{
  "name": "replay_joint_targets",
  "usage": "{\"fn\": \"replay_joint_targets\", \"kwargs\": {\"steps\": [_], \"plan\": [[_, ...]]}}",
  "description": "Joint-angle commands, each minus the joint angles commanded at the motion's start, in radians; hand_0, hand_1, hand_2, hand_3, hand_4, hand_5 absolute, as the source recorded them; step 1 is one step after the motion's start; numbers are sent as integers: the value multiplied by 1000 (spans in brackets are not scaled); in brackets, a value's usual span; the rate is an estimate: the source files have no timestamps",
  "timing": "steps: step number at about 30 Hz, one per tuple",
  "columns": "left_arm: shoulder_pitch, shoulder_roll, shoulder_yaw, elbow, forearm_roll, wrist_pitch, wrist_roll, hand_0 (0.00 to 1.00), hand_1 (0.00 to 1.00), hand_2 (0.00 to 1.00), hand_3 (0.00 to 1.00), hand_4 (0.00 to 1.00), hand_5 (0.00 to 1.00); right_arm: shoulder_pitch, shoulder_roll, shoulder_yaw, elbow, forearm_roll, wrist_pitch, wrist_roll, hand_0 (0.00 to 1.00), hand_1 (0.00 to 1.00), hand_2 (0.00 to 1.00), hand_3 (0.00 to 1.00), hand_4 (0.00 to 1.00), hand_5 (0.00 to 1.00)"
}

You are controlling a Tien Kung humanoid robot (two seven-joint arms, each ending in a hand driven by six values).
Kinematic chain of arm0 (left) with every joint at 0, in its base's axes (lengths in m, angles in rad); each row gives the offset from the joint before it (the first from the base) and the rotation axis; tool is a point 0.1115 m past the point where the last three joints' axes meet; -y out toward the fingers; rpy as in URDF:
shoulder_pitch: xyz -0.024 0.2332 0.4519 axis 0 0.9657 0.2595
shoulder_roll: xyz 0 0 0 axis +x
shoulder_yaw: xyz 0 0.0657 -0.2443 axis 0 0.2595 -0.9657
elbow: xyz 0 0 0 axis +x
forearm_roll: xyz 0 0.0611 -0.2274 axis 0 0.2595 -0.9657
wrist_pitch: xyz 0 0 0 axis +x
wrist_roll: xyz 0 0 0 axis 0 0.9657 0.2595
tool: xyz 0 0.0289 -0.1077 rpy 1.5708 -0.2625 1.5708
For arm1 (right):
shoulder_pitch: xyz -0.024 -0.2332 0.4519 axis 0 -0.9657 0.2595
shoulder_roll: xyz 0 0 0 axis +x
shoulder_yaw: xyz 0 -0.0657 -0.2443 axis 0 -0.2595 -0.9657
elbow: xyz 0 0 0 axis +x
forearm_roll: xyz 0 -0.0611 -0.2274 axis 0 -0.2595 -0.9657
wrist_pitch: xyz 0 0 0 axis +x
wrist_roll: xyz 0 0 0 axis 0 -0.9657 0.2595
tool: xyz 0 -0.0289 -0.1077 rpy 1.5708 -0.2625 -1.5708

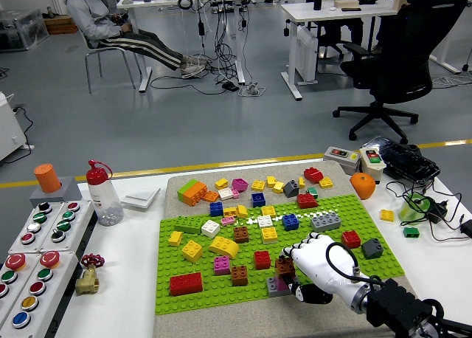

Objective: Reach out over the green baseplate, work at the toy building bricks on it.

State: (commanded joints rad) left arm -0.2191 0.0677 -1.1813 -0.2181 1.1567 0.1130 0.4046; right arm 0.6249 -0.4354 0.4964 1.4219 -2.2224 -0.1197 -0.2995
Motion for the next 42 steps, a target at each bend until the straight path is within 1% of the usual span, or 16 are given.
{"fn": "replay_joint_targets", "kwargs": {"steps": [8, 16, 17, 22, 23, 28, 29, 34, 35, 40, 42], "plan": [[0, -1, -1, -1, 3, -1, 2, 657, 621, 624, 422, 354, 998, -2, 1, 0, 0, 1, 3, 2, 749, 641, 639, 572, 388, 341], [-1, 0, -1, -1, 4, -3, 4, 657, 622, 625, 422, 354, 998, -2, -1, 2, 0, 2, 20, 11, 749, 645, 646, 579, 391, 339], [-2, 0, -1, 0, 4, -3, 4, 657, 622, 625, 423, 354, 998, -2, -1, 2, 0, 1, 22, 13, 761, 651, 660, 594, 394, 345], [-2, 0, -1, 0, 3, -2, 2, 657, 622, 625, 423, 354, 998, -1, -1, 4, -2, 0, 25, 17, 761, 651, 660, 594, 394, 345], [-2, 0, -1, 0, 3, -3, 2, 657, 623, 624, 423, 354, 998, 0, 0, 4, -4, -1, 25, 18, 767, 668, 689, 625, 401, 351], [-1, 0, 0, -1, 3, -3, 3, 657, 623, 624, 423, 354, 998, 0, 3, 4, -10, -2, 27, 24, 767, 668, 689, 625, 401, 351], [-1, 0, 0, -1, 3, -3, 3, 657, 623, 624, 423, 354, 998, 0, 3, 5, -11, -2, 27, 25, 774, 697, 749, 714, 428, 329], [-2, 1, -3, -1, 7, -4, 6, 657, 623, 624, 423, 354, 998, -2, 5, 9, -13, -3, 29, 33, 774, 697, 749, 714, 428, 329], [-2, 1, -4, -1, 8, -4, 7, 657, 623, 625, 423, 355, 998, -2, 5, 10, -13, -3, 29, 34, 790, 710, 780, 767, 449, 329], [-3, 1, -6, -1, 14, -5, 11, 657, 623, 625, 423, 355, 998, -2, 5, 14, -9, -4, 32, 39, 790, 710, 780, 767, 449, 329], [-2, 1, -6, -1, 14, -6, 12, 658, 623, 625, 424, 355, 998, -2, 6, 15, -7, -4, 33, 42, 791, 718, 798, 786, 466, 337]]}}
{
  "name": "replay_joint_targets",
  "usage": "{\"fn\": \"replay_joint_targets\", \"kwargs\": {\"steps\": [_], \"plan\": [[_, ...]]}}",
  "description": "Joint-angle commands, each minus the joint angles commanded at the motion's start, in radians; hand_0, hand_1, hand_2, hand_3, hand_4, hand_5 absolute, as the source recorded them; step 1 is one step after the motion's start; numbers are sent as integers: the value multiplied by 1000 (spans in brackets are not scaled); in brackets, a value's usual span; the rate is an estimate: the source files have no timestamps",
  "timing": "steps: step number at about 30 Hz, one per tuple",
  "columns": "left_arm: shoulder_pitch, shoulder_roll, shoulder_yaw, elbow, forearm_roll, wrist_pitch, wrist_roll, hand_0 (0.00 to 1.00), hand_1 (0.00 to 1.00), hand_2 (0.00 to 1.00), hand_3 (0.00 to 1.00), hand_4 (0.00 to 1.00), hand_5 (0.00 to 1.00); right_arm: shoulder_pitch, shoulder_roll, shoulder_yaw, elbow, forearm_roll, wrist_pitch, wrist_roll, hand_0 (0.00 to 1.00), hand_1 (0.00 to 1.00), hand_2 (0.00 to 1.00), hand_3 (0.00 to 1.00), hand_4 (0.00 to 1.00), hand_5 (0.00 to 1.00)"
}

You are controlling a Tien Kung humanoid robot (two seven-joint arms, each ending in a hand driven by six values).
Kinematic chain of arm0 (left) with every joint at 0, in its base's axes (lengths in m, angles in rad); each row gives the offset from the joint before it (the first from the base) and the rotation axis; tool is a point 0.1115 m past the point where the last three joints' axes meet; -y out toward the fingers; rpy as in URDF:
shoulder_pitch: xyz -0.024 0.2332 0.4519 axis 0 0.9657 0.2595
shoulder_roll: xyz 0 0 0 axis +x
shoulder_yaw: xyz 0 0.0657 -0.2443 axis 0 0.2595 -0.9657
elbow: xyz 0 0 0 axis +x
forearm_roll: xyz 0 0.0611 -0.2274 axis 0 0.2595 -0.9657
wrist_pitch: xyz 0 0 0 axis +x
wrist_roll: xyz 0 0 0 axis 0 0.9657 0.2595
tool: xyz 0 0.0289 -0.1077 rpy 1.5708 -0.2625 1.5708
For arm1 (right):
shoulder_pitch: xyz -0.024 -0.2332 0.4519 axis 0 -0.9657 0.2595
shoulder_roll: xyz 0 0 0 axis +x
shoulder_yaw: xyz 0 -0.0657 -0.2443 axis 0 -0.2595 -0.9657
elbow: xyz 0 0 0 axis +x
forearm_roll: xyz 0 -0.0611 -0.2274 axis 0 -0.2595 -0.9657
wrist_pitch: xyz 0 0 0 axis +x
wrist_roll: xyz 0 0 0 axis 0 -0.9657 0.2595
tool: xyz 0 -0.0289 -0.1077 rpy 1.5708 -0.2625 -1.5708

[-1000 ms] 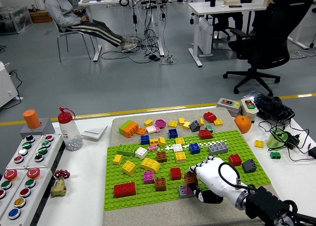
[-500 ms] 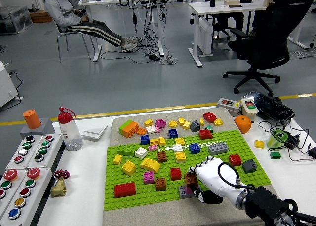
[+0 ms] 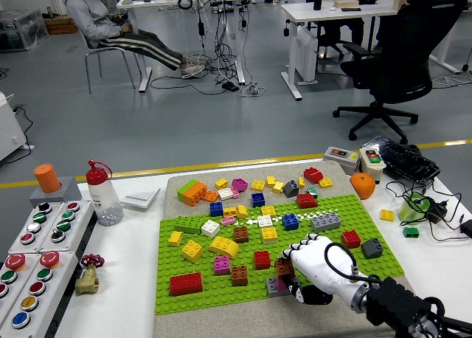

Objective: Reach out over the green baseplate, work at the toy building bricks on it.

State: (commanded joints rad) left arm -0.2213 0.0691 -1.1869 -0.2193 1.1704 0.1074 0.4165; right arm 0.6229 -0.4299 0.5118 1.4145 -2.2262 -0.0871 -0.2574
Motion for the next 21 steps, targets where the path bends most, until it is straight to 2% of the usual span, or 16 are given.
{"fn": "replay_joint_targets", "kwargs": {"steps": [4, 5, 21], "plan": [[0, 0, 0, 0, 2, -1, 2, 658, 623, 625, 424, 355, 998, -1, 1, 1, 1, 0, 0, 3, 791, 718, 798, 786, 466, 337], [0, 0, -1, 0, 2, -1, 3, 659, 624, 625, 426, 355, 998, 0, 2, 2, 1, 0, -1, 5, 801, 727, 830, 824, 497, 345], [-4, -1, 4, 0, -2, -3, 4, 660, 625, 626, 425, 355, 998, 16, 5, 7, 2, 2, -29, 17, 807, 741, 857, 851, 519, 350]]}}
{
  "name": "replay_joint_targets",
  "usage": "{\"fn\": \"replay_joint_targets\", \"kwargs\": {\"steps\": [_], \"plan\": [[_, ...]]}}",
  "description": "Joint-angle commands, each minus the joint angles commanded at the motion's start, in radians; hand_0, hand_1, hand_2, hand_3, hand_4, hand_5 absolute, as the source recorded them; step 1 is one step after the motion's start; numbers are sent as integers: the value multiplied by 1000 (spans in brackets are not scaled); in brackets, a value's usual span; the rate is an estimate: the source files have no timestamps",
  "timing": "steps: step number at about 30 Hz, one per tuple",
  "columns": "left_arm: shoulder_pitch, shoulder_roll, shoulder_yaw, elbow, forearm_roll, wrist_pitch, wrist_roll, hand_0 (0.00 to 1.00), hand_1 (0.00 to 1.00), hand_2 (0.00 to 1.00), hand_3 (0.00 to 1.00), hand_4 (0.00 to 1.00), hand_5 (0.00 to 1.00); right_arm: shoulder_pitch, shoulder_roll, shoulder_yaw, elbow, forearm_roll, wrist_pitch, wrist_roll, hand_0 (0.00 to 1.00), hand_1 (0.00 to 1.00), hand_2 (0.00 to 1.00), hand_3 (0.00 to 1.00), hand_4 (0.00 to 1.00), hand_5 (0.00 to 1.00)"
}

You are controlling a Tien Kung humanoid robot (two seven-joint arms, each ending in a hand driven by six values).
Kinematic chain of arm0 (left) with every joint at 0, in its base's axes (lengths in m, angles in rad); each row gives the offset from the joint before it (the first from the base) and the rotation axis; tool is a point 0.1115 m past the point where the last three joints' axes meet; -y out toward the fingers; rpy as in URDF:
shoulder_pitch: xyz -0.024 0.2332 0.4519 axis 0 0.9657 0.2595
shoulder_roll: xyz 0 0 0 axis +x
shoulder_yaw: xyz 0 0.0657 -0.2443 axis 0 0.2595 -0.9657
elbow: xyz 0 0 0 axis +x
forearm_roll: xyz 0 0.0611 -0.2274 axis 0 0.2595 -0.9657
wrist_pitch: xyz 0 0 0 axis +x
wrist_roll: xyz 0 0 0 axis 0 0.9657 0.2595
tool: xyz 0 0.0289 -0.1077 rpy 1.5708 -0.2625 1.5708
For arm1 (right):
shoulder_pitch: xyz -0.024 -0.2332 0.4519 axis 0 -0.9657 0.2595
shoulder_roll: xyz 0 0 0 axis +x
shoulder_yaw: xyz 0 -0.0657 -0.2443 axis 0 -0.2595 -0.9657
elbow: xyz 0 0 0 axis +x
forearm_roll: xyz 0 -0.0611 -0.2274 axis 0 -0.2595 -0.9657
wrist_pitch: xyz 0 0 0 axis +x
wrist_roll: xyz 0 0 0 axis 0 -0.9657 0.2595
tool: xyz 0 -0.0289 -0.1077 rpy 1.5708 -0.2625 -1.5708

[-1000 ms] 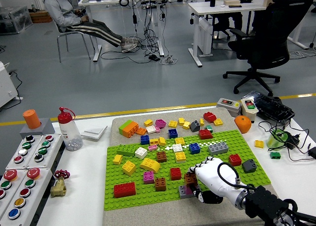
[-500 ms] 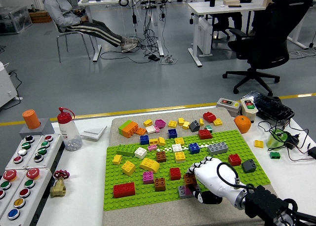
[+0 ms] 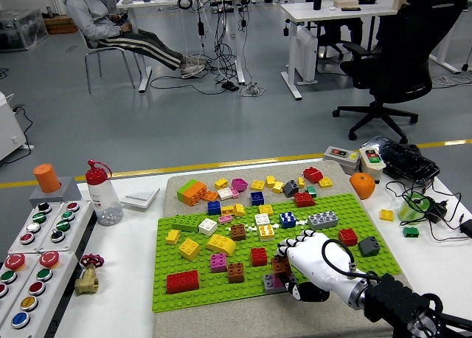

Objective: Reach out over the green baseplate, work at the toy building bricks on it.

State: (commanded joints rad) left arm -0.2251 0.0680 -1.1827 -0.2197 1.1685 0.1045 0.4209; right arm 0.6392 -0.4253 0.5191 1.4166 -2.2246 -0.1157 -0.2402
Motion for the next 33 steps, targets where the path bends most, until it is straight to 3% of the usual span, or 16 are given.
{"fn": "replay_joint_targets", "kwargs": {"steps": [33], "plan": [[10, 1, -2, -2, 5, -1, 5, 660, 626, 627, 426, 357, 998, 8, 6, -6, -18, 10, 18, 9, 819, 755, 897, 883, 577, 367]]}}
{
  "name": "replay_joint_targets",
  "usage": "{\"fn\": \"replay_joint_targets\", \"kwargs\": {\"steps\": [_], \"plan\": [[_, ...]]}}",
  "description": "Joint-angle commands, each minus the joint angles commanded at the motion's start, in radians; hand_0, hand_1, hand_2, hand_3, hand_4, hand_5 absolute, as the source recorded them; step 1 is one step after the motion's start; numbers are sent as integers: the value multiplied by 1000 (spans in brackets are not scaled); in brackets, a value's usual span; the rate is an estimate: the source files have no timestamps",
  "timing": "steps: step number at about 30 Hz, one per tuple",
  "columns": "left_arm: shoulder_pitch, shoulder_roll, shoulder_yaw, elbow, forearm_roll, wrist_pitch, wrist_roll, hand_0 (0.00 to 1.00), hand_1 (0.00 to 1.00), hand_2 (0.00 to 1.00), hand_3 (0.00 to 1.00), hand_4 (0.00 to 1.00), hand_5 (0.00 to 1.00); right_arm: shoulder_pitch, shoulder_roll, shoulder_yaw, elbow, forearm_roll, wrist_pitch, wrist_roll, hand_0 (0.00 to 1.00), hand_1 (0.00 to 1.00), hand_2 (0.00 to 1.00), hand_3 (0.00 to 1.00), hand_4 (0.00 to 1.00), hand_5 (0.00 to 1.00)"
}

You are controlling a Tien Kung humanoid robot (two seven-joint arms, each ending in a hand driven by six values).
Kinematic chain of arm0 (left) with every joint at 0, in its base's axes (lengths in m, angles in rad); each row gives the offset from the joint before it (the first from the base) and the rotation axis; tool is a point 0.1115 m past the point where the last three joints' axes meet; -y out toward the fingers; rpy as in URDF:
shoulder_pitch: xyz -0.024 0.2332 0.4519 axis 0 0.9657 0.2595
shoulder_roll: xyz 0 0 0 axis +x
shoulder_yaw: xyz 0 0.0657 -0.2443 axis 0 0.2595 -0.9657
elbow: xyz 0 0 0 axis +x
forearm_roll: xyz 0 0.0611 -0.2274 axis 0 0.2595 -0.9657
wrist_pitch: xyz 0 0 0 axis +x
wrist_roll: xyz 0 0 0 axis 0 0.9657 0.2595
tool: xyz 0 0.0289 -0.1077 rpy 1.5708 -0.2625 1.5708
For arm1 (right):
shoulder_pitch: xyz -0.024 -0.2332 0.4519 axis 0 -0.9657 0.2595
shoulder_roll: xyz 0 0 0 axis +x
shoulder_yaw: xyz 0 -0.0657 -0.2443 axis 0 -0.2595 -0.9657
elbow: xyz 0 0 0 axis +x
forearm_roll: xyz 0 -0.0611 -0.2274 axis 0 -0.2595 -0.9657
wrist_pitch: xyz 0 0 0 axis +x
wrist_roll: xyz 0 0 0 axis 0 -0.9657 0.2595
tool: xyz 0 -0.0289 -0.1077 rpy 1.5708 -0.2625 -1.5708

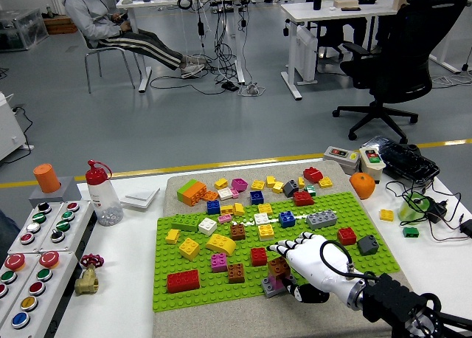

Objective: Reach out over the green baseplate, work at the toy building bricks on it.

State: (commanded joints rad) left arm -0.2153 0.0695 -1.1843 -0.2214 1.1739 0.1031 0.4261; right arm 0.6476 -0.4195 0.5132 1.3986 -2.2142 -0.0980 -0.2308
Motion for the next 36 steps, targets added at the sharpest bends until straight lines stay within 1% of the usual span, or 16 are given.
{"fn": "replay_joint_targets", "kwargs": {"steps": [9, 22, 36], "plan": [[-3, 1, 0, 0, 2, -1, 0, 661, 625, 627, 427, 356, 998, 3, -1, 5, 3, 0, 2, 2, 820, 756, 902, 885, 587, 376], [-4, 1, 2, 0, 1, -2, -1, 661, 625, 628, 427, 356, 998, 10, 6, -19, -4, 4, 11, 8, 818, 755, 891, 884, 594, 383], [-7, 1, 5, 0, -3, -3, 0, 659, 624, 627, 426, 356, 998, 13, 18, -18, -18, 11, -14, -4, 800, 745, 877, 875, 587, 397]]}}
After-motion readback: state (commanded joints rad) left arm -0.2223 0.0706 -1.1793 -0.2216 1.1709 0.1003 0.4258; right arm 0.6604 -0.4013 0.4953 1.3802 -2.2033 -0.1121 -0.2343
